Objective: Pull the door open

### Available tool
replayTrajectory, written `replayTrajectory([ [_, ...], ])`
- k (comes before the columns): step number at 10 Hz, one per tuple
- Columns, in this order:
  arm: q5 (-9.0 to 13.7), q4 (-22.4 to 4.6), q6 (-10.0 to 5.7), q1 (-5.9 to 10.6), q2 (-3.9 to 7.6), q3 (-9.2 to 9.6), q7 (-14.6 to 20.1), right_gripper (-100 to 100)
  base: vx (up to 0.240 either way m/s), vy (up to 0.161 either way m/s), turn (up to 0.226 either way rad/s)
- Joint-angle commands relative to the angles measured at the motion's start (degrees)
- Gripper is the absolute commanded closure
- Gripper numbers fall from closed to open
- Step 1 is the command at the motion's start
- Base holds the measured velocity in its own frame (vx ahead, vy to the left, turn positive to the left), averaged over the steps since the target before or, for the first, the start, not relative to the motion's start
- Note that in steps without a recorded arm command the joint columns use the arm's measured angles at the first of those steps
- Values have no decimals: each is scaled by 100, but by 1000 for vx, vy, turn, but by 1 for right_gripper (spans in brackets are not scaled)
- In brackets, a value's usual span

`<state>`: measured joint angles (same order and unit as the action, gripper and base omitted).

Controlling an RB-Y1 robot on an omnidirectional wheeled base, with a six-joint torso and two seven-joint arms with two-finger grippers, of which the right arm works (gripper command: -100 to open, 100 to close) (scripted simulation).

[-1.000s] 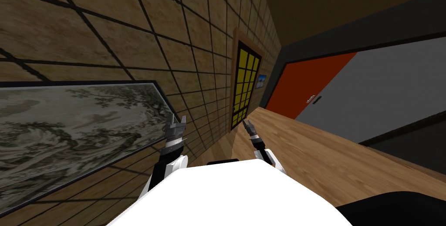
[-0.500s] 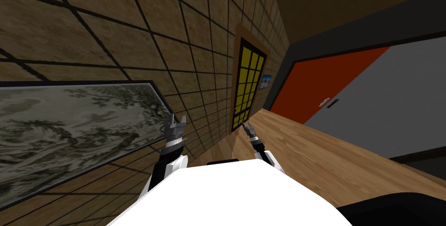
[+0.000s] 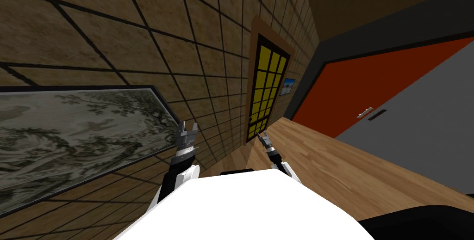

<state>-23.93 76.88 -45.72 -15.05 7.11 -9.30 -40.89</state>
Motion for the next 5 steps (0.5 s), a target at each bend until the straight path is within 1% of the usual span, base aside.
replayTrajectory([
  [1, -60, -222, -92, 62, -2, -34, -147, -100, 99, -82, 84],
  [5, -197, -609, -247, 138, 2, -95, -428, -100, 64, -75, 84],
])
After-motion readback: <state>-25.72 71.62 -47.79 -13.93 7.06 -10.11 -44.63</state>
